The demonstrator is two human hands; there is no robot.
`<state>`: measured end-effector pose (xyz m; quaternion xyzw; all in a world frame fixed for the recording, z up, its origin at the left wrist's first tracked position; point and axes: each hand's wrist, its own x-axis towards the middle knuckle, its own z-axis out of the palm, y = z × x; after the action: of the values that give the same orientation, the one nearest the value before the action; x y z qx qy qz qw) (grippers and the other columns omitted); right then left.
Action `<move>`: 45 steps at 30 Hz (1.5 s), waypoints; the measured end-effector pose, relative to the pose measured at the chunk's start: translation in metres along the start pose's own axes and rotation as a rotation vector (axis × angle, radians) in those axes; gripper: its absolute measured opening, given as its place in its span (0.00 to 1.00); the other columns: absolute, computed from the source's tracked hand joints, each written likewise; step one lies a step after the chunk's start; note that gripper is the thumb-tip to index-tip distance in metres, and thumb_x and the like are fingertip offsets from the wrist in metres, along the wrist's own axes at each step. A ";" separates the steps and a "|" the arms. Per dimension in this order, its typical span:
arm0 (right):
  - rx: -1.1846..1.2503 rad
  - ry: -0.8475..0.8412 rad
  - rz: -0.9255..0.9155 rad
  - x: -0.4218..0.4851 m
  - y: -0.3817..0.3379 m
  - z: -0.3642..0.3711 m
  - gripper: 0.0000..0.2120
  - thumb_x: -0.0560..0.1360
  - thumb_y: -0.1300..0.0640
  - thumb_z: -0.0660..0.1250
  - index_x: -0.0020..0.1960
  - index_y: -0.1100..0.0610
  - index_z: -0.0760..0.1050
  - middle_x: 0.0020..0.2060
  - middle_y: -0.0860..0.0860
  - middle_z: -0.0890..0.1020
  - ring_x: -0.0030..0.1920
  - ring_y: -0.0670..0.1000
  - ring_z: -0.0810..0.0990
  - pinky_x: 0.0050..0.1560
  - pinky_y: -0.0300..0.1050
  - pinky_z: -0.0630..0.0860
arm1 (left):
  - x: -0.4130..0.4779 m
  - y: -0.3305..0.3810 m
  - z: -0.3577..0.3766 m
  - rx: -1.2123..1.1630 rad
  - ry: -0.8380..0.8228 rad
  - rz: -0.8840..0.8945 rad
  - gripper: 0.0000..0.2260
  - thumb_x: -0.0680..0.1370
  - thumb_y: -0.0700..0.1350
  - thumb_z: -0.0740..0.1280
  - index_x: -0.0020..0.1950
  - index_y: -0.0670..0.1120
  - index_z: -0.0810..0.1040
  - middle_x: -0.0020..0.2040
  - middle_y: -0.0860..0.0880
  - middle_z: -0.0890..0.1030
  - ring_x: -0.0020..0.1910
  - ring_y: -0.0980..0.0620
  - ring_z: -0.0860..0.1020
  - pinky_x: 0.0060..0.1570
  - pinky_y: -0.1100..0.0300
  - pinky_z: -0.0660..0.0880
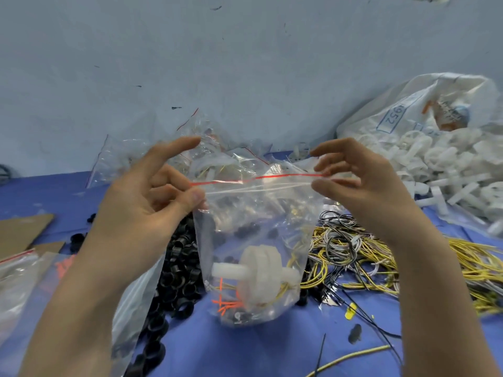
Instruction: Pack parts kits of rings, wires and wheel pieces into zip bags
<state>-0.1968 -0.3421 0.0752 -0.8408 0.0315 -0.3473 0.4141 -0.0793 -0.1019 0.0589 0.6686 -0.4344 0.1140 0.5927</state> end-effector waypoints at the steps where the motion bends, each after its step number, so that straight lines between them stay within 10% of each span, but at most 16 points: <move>1: -0.051 -0.016 -0.043 -0.002 -0.007 -0.001 0.18 0.70 0.59 0.74 0.54 0.42 0.75 0.49 0.41 0.80 0.52 0.39 0.78 0.59 0.41 0.72 | 0.000 0.004 0.005 0.007 -0.020 0.019 0.23 0.72 0.44 0.71 0.60 0.67 0.76 0.38 0.53 0.79 0.39 0.53 0.83 0.46 0.68 0.77; 5: -0.179 -0.121 -0.250 -0.010 -0.039 0.012 0.16 0.67 0.47 0.72 0.54 0.41 0.77 0.49 0.38 0.81 0.53 0.34 0.76 0.53 0.25 0.67 | -0.001 0.019 0.027 0.033 -0.128 0.106 0.21 0.73 0.42 0.69 0.60 0.65 0.76 0.41 0.55 0.80 0.43 0.55 0.82 0.45 0.71 0.75; 10: -0.154 -0.283 -0.269 -0.011 -0.049 0.027 0.04 0.71 0.59 0.73 0.40 0.51 0.80 0.38 0.43 0.81 0.43 0.42 0.78 0.49 0.36 0.71 | -0.003 0.024 0.033 0.132 -0.135 0.191 0.21 0.74 0.42 0.69 0.62 0.64 0.75 0.42 0.59 0.80 0.44 0.58 0.81 0.47 0.73 0.74; 19: -0.236 -0.338 -0.244 -0.012 -0.052 0.026 0.09 0.72 0.59 0.71 0.39 0.47 0.75 0.37 0.41 0.78 0.44 0.42 0.75 0.49 0.36 0.69 | -0.005 0.026 0.035 0.154 -0.138 0.203 0.21 0.74 0.41 0.70 0.63 0.60 0.76 0.41 0.58 0.80 0.45 0.58 0.81 0.48 0.73 0.74; 24: -0.279 -0.341 -0.280 -0.013 -0.054 0.029 0.03 0.73 0.62 0.69 0.43 0.55 0.78 0.39 0.44 0.77 0.44 0.44 0.72 0.49 0.32 0.66 | -0.005 0.023 0.034 0.102 -0.153 0.086 0.04 0.73 0.50 0.69 0.47 0.55 0.79 0.40 0.56 0.80 0.43 0.56 0.81 0.44 0.69 0.76; 45: -0.191 -0.353 -0.240 -0.011 -0.051 0.034 0.05 0.70 0.61 0.73 0.40 0.52 0.80 0.39 0.44 0.80 0.45 0.45 0.76 0.51 0.41 0.71 | -0.002 0.019 0.027 0.169 -0.276 0.077 0.09 0.72 0.52 0.64 0.38 0.49 0.78 0.40 0.51 0.75 0.42 0.50 0.76 0.43 0.62 0.73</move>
<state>-0.1959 -0.2824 0.0913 -0.9215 -0.1089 -0.2372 0.2875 -0.1038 -0.1235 0.0638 0.7082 -0.5259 0.0797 0.4643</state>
